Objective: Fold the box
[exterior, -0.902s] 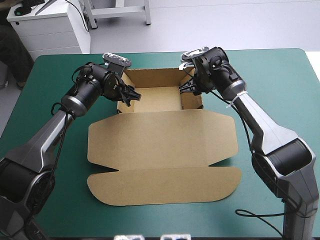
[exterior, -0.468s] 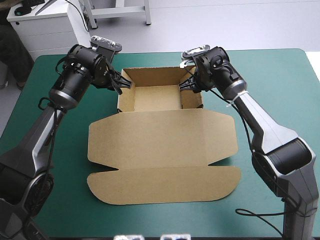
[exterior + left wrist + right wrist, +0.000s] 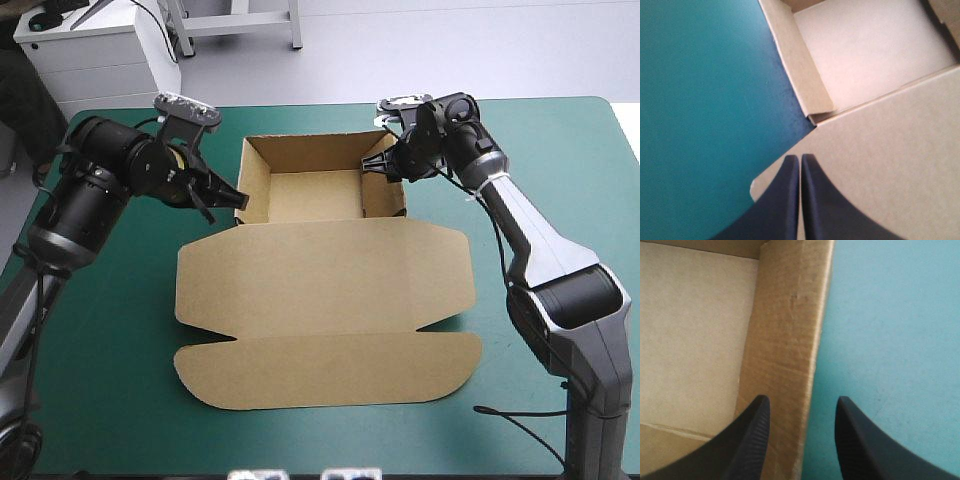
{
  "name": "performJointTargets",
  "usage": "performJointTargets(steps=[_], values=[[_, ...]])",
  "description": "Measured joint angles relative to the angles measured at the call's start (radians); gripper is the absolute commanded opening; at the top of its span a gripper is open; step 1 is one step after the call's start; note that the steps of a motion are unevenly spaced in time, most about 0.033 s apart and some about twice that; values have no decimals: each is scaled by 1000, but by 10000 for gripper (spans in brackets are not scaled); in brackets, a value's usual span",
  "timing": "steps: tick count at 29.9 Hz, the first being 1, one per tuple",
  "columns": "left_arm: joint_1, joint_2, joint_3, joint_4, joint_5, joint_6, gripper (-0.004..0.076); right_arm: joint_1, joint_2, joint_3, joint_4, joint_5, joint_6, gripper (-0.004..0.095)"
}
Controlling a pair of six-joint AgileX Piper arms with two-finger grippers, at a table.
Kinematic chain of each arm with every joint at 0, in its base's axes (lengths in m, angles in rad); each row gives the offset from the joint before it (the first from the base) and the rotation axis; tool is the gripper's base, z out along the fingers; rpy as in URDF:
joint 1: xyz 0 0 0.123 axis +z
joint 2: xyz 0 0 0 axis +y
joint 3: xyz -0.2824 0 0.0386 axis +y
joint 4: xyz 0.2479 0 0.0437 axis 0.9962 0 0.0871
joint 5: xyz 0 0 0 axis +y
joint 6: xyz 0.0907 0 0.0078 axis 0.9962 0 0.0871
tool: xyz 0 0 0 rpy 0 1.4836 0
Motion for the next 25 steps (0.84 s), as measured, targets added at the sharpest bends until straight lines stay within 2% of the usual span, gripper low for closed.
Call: performJointTargets(steps=[5, 8, 10, 14, 20, 25], values=[[0, -104, 164, 21, 0, 2, -8, 0, 31, 0, 28, -21, -16, 386], [0, -179, 275, 19, 0, -1, -8, -4, 56, 0, 35, -21, -20, 346], [0, -231, 348, 17, 0, -4, -8, -8, 74, 0, 41, -20, -22, 274], [0, -335, 468, 17, 0, -6, -8, -15, 101, 0, 51, -14, -22, -24], [0, -490, 644, 17, 0, -77, -8, -18, 106, -12, 41, -5, -15, -19], [0, -639, 772, 20, -11, -117, -8, -29, 106, -86, 15, 86, -19, -19]])
